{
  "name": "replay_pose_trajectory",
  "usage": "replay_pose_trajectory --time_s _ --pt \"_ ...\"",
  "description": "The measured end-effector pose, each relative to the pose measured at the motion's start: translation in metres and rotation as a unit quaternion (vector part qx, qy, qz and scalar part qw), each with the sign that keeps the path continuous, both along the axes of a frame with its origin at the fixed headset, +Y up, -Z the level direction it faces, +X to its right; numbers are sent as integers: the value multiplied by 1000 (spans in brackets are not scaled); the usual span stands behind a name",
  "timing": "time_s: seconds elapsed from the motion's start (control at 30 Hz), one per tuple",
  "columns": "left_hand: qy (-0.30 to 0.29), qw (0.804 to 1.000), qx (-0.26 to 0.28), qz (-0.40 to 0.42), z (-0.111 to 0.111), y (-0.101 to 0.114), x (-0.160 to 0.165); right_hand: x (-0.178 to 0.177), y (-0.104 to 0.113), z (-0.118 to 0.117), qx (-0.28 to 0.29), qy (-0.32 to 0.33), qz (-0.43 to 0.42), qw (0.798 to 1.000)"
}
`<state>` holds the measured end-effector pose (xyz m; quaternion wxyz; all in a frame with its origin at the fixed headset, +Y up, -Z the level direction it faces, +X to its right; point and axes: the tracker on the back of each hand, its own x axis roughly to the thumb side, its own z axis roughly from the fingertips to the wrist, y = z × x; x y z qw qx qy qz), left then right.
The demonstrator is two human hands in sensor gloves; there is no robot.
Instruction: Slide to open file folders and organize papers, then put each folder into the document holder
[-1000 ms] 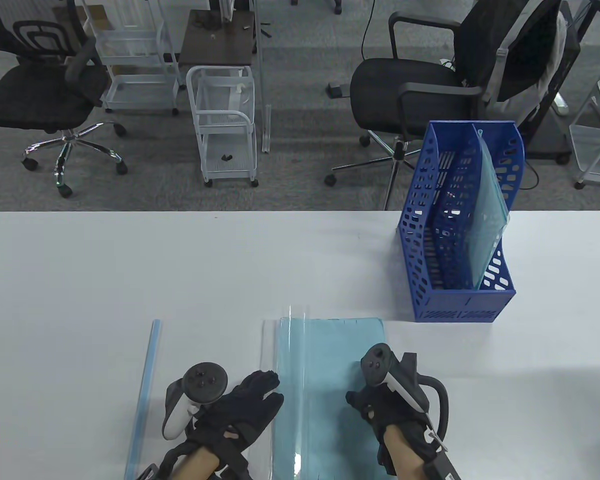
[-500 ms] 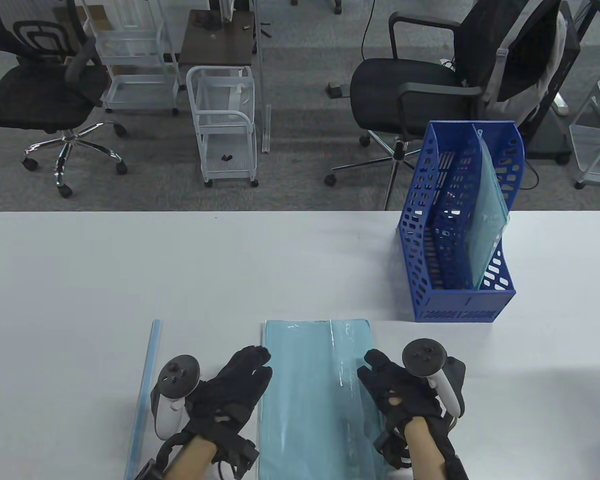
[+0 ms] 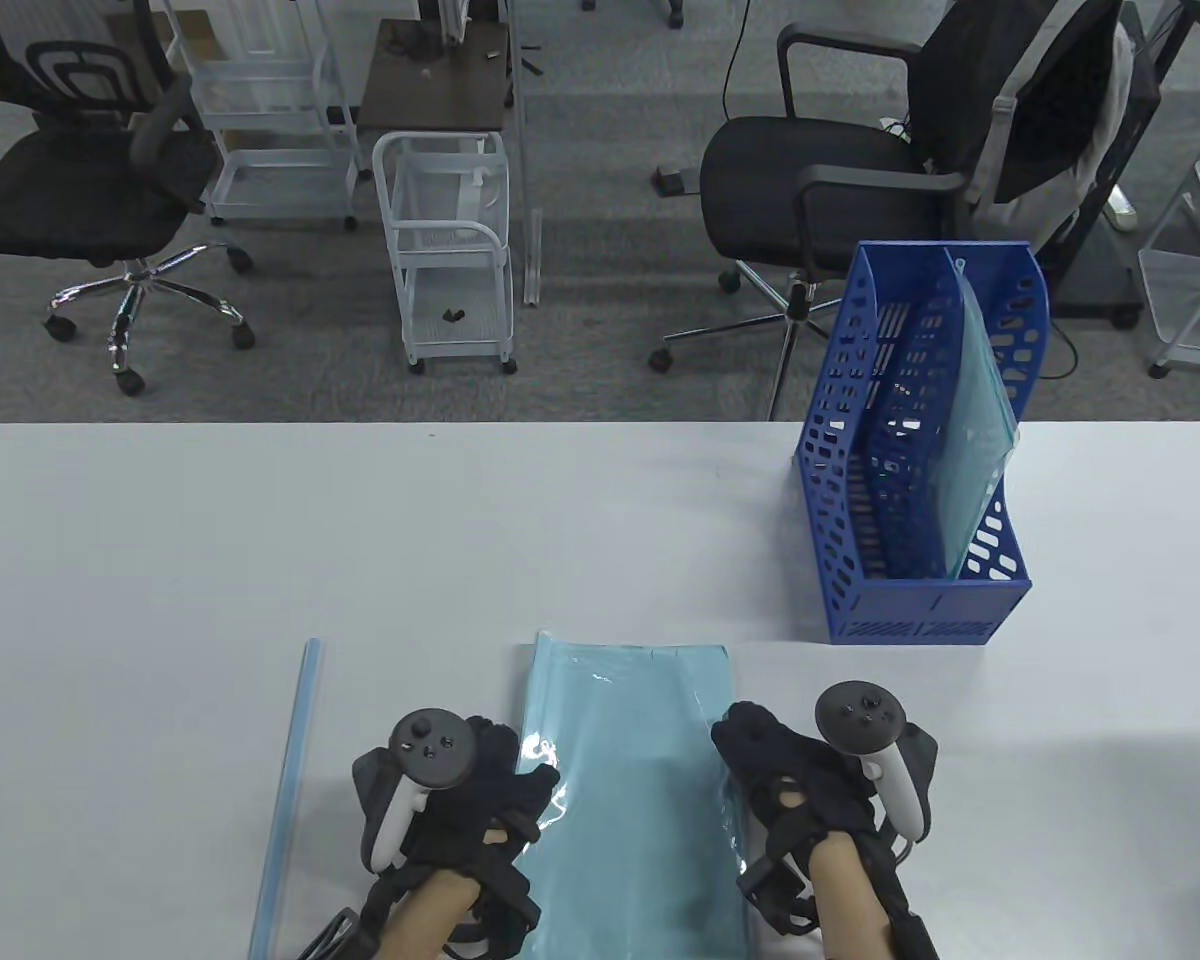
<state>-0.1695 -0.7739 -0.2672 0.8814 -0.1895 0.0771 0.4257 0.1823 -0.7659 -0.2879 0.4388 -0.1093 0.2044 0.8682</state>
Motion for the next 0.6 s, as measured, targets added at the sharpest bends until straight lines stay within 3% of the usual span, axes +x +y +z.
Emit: replay_pose_trajectory --time_s 0.07,0.23,0.43,0.6 --pt "2 998 -15 55 0 0 -5 -1 0 0 0 -1 -4 1000" --pt "-30 974 -127 187 0 -21 -5 -7 -5 0 -21 20 -63 998" --pt "2 948 -105 299 7 -16 -19 -6 -4 0 -21 31 -94 995" --pt "-59 917 -17 395 13 3 -35 -9 0 1 4 50 -100 994"
